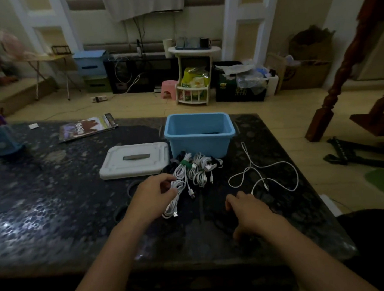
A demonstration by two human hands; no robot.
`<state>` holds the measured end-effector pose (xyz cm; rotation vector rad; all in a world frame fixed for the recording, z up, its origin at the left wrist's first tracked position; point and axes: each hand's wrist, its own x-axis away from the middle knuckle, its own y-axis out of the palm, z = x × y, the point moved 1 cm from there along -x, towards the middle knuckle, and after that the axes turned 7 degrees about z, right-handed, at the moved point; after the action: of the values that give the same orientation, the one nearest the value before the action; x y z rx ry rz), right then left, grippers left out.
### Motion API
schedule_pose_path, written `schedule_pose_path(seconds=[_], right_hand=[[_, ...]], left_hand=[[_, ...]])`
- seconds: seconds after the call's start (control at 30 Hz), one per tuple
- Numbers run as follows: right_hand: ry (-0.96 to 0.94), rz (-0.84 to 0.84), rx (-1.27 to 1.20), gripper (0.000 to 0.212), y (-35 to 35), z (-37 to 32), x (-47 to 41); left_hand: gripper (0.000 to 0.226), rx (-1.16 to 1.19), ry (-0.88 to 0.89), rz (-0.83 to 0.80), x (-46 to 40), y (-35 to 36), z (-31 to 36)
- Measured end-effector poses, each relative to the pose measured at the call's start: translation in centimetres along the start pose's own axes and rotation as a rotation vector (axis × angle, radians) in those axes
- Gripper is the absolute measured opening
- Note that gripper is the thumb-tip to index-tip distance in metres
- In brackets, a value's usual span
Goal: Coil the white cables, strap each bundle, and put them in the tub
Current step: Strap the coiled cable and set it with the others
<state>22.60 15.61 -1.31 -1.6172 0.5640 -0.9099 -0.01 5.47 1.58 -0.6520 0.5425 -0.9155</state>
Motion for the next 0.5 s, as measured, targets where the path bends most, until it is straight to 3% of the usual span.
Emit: schedule_pose_path(seconds=[0.2, 0.4, 0.5], right_hand=[[0.049, 0.217, -0.160, 0.016, -0.7, 1.3, -0.1], [0.077, 0.435, -0.745, 0.020, -3.8, 2.9, -0.1], [0.057, 0.502, -1.027, 0.023, -5.2, 2.6, 0.4]], left_hand=[[0.019, 0.107, 0.052, -0.058, 0.5, -1.4, 2.4], [0.021, 0.072, 0.097, -0.106, 0.6, -1.1, 3.2], [0.035, 0.093, 0.099, -0.157, 0.7, -0.7, 3.3]])
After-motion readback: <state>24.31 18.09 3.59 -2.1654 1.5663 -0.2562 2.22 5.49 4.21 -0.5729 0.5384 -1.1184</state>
